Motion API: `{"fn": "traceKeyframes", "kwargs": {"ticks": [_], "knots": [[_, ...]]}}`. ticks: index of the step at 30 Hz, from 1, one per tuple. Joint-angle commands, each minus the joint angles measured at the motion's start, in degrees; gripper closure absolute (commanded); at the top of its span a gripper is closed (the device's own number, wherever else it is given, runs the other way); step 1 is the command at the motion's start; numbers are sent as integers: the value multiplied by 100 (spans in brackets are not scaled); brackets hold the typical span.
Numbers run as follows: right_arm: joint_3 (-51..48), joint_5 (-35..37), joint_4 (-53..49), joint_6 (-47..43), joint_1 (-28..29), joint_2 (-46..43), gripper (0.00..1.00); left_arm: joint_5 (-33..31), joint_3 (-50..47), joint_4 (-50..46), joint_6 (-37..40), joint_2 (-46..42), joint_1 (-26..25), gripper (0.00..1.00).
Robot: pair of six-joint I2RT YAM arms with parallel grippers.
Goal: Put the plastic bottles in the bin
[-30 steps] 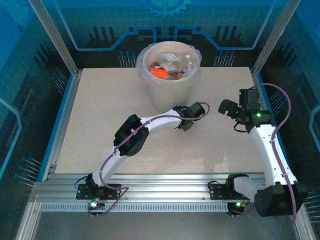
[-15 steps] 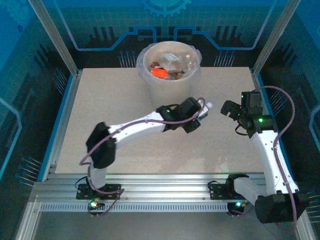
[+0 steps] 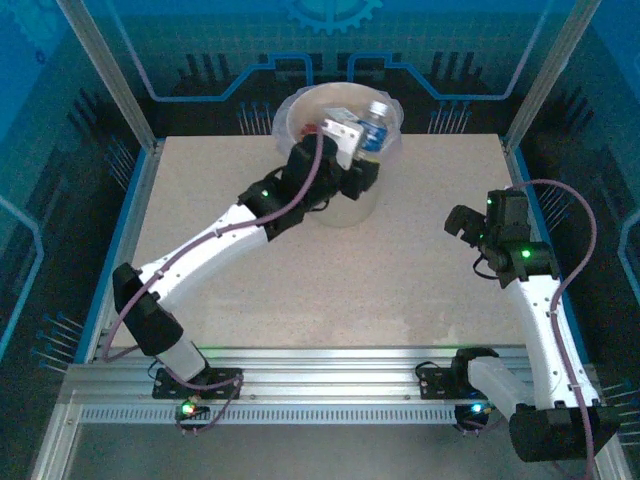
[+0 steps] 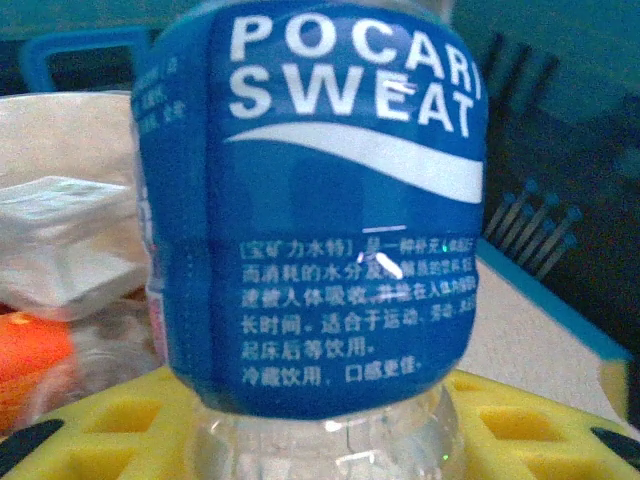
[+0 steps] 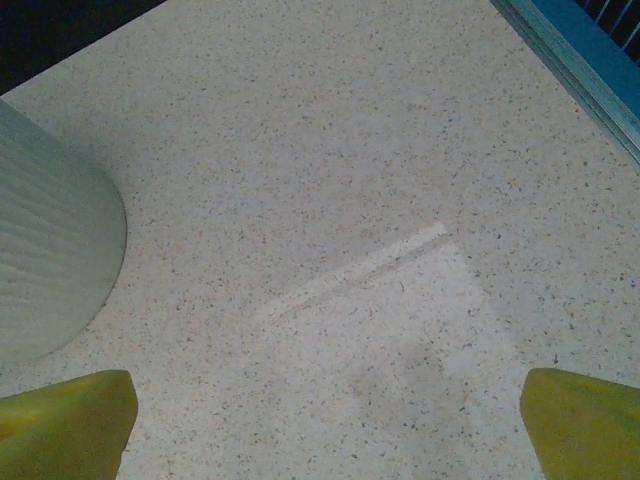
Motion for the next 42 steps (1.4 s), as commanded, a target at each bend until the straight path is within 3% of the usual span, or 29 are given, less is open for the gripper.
{"fn": "traceKeyframes", "kwargs": {"ticks": [1, 9, 19, 24, 30, 42], "knots": [[-102, -29, 69, -69, -77, -53, 0, -122, 230, 523, -918, 44, 326, 55], [-122, -188, 177, -70, -78, 17, 0, -142, 229, 985, -1987, 332, 974, 54], [-175, -263, 243, -79, -71, 104, 0, -214, 470, 1104, -2768, 863, 1250, 46], [-192, -246, 239, -114, -78, 127, 0, -208, 442, 1127, -2854, 940, 1248, 38], [-184, -275, 264, -112, -71, 131, 0, -290, 366, 1086, -2770, 891, 1252, 17], [-184, -346, 265, -88, -75, 122, 0, -654, 168, 1184, -2477, 590, 1249, 11]]}}
